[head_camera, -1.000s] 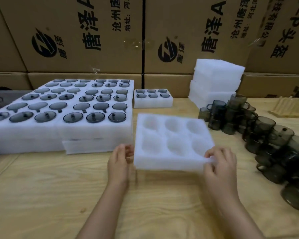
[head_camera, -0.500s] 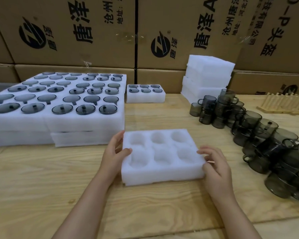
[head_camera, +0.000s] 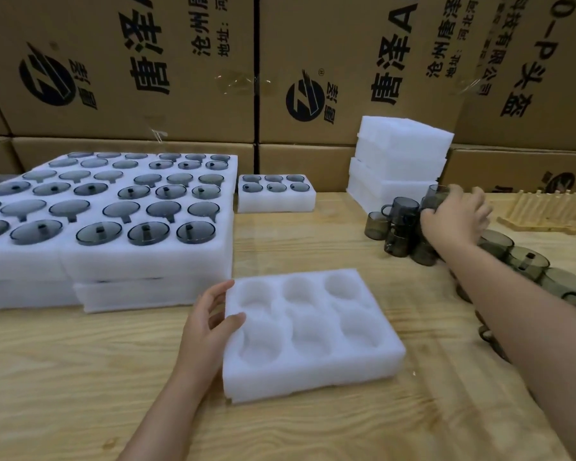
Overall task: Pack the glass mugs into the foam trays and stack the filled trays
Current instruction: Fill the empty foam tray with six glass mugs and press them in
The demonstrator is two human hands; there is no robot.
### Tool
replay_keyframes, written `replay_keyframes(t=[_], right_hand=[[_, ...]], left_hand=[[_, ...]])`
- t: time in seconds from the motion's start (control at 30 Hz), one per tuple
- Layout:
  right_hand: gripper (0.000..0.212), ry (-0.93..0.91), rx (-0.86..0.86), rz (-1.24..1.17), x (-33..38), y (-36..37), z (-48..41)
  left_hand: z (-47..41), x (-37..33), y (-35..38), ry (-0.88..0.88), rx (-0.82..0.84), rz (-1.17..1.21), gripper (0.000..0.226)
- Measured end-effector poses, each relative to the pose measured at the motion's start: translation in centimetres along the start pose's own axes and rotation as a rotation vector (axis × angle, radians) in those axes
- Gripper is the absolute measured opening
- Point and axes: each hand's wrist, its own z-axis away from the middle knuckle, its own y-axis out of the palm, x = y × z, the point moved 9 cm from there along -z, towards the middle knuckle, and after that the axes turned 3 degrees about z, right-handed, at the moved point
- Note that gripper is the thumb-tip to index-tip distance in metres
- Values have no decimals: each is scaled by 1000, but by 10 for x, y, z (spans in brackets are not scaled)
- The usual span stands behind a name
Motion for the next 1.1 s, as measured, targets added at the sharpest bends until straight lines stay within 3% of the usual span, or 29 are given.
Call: replay_keyframes(t=[0.2,0.53,0.67,0.8,0.97,1.1], right_hand=[[34,-17,147,272,-10,11,-54],[27,-171,208,310,3,21,-49],[21,-202,139,150,19,4,-40],[12,-244,222,-188,46,-18,-20],[19,-297,509,-406,69,-31,51],[17,-390,747,-434,78,-17,114]], left_hand=[[0,4,-1,15,-12,-29,48],[0,3,0,14,-2,-46,47],[0,4,0,7,1,-63,46],[1,3,1,3,4,-72,45],[2,1,3,-13,1,-73,44],[3,-2,4,-25,4,-86,43]])
